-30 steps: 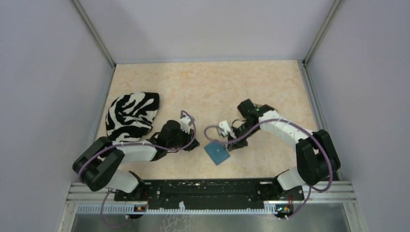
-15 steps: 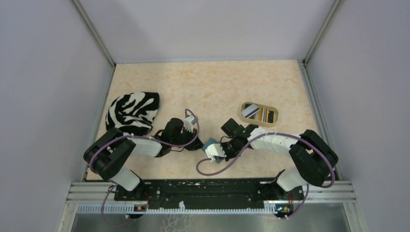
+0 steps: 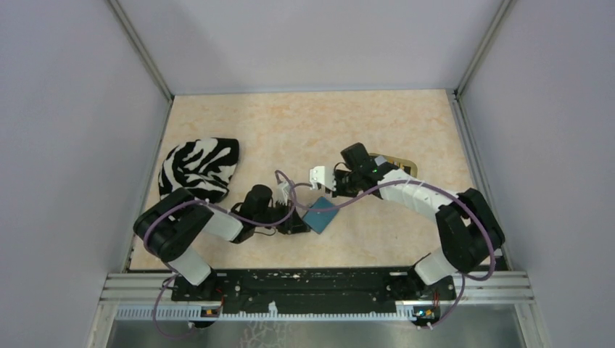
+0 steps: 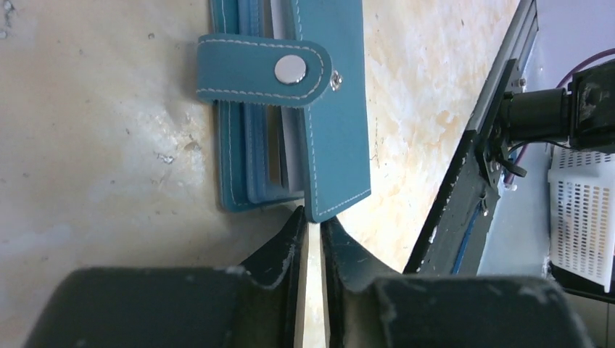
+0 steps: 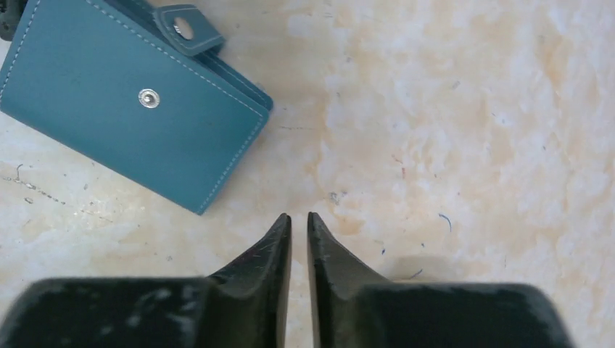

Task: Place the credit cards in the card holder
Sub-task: Close the card holder at the center of the board.

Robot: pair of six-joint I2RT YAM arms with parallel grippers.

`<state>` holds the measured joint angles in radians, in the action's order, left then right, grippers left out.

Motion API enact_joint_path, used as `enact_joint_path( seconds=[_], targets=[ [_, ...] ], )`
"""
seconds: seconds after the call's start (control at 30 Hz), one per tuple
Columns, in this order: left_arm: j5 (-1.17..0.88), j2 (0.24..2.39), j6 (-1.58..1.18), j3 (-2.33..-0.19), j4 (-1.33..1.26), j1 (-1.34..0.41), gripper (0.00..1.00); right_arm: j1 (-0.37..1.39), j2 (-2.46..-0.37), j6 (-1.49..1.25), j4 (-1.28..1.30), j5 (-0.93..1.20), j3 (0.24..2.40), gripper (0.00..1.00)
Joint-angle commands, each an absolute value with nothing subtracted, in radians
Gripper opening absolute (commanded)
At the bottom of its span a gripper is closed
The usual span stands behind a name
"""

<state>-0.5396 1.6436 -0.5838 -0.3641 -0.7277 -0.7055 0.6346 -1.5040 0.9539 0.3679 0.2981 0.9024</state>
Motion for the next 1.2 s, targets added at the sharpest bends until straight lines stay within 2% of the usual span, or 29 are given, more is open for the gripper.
enact_joint_path(
  seconds=[0.0,0.07,0.2,0.23,0.3,0.37,0.4,0.47,0.53,0.77,0.97,1.17],
  targets=[
    [-0.469,1.600,-0.571,-0.327,-0.681,-0.712,0.20,0.550,-1.410,0.938,0.415,0.417,0.939,0.18],
    [-0.394,1.525,-0.514,-0.324,-0.592,-0.712,0.23,0.540,-1.356,1.021,0.477,0.543,0.915,0.32],
    [-0.284,1.349,-0.388,-0.324,-0.441,-0.711,0.28,0.540,-1.269,1.363,0.544,0.845,0.801,0.67],
    [-0.272,1.301,-0.359,-0.322,-0.415,-0.710,0.32,0.541,-1.260,1.494,0.562,0.874,0.764,0.79],
    [-0.265,1.216,-0.305,-0.309,-0.404,-0.710,0.46,0.543,-1.266,1.690,0.569,0.875,0.738,0.86],
    [-0.274,1.162,-0.252,-0.283,-0.456,-0.710,0.63,0.543,-1.318,1.741,0.581,0.870,0.779,0.86],
    [-0.289,1.155,-0.223,-0.270,-0.522,-0.710,0.69,0.543,-1.366,1.742,0.601,0.879,0.816,0.82],
    [-0.322,1.175,-0.176,-0.265,-0.604,-0.710,0.73,0.543,-1.429,1.720,0.666,0.919,0.885,0.71],
    [-0.367,1.223,-0.131,-0.302,-0.614,-0.710,0.72,0.543,-1.457,1.694,0.702,0.960,0.908,0.64],
    [-0.343,1.415,-0.099,-0.586,-0.291,-0.711,0.66,0.542,-1.420,1.578,0.636,0.900,0.858,0.61],
    [-0.287,1.435,-0.119,-0.631,-0.217,-0.711,0.57,0.541,-1.456,1.551,0.674,0.895,0.908,0.52],
    [-0.307,1.469,-0.118,-0.688,-0.145,-0.711,0.53,0.541,-1.465,1.547,0.682,0.896,0.913,0.51]
  ],
)
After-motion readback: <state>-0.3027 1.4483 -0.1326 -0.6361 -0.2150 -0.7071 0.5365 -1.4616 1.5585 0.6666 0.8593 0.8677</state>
